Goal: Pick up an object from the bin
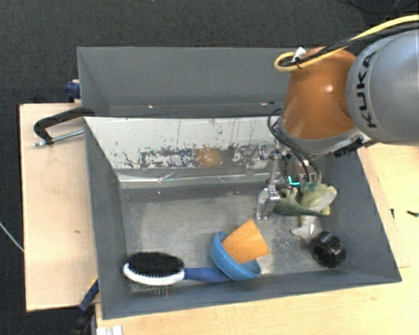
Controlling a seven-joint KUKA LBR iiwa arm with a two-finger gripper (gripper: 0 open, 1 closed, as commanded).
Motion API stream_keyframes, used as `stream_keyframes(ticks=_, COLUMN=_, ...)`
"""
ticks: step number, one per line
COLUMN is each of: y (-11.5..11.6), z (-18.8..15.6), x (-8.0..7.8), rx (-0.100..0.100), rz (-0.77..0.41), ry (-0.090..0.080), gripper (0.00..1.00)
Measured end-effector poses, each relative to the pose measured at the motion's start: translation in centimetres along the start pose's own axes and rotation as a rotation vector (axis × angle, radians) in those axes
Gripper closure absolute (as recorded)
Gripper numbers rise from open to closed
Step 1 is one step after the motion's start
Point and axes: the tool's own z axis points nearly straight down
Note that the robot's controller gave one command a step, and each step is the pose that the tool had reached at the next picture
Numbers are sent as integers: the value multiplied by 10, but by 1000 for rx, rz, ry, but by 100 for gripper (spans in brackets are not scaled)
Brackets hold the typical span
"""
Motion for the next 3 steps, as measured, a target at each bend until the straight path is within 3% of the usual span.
stream_keyframes(ticks=1, y=-98, z=76, x=-17, rx=1, rz=-88, ry=-11, gripper=0)
stream_keyframes(ticks=2, y=-84, z=45, x=7, rx=-1, rz=121, ry=-7, gripper=0)
stream_keyframes(ticks=3, y=-89, z=35, x=10, rx=0, rz=206, ry=-12, gripper=0)
